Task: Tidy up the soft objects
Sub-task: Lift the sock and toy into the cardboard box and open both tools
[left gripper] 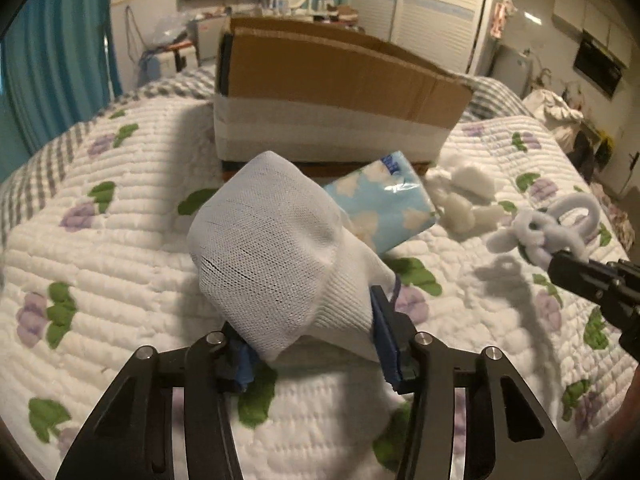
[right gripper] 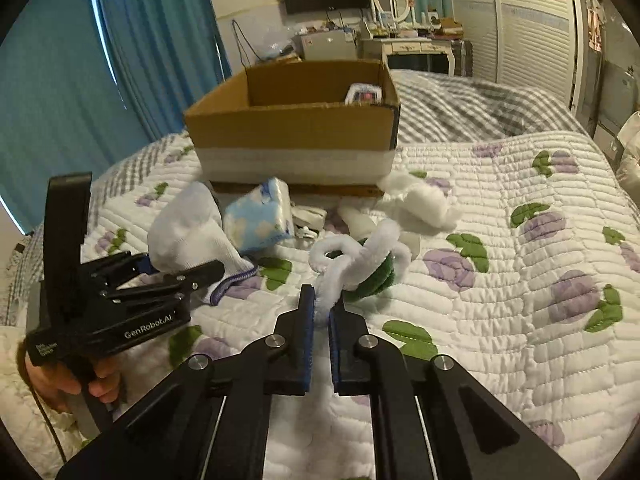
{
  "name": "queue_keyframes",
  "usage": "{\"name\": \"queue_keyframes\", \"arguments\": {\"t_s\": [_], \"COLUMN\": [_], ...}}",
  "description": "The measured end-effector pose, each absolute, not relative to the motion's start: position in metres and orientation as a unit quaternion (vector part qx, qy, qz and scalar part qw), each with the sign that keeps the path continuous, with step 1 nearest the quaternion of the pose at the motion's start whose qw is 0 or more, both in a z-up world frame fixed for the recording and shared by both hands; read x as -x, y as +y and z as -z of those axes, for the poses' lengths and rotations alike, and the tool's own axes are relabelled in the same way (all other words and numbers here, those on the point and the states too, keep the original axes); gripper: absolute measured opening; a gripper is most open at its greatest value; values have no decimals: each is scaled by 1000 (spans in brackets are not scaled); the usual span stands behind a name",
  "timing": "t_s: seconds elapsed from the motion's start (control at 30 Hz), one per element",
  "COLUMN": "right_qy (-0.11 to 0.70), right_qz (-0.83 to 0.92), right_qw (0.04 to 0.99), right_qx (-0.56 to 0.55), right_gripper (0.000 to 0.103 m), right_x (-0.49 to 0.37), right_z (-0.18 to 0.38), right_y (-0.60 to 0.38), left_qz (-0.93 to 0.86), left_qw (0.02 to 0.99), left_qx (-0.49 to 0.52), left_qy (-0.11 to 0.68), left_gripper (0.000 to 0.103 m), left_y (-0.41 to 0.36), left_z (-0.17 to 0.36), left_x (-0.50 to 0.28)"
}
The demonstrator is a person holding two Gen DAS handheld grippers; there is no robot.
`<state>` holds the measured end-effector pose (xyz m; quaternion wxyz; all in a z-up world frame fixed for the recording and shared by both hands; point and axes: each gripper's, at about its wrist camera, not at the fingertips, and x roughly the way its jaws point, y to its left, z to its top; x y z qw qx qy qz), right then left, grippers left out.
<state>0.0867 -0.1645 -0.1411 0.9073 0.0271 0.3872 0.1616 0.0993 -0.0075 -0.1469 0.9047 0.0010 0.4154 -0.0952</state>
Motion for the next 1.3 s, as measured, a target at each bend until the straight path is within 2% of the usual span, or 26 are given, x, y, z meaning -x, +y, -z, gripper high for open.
{"name": "queue_keyframes", "arguments": {"t_s": [0.23, 0.43, 0.73, 0.93, 1.1, 1.3], "right_qy": [356, 305, 240, 236, 262, 304], "right_qz": [-179, -200, -243, -253, -257, -263], "right_qw": [916, 931, 940, 938, 930, 916], "right_qx": [-38, -28, 12, 32, 35, 10], "right_gripper": [6, 6, 6, 6, 6, 6], "right_x": [-70, -81, -137, -193, -254, -317], "right_z": [111, 55, -25, -27, 2, 41], "right_y": [-173, -179, -163, -140, -125, -125], "left_qz": [90, 93, 94, 88, 75, 62], "left_qw": [925, 938, 955, 953, 945, 935], "left_qx": [-7, -30, -41, -42, -49, -65], "left_qy": [368, 331, 280, 289, 313, 344], "left_gripper": [47, 47, 47, 47, 47, 48], "left_y": [-16, -23, -39, -48, -47, -45], "left_z": [102, 50, -18, -13, 12, 52], "left_x": [-68, -62, -114, -173, -230, -263]}}
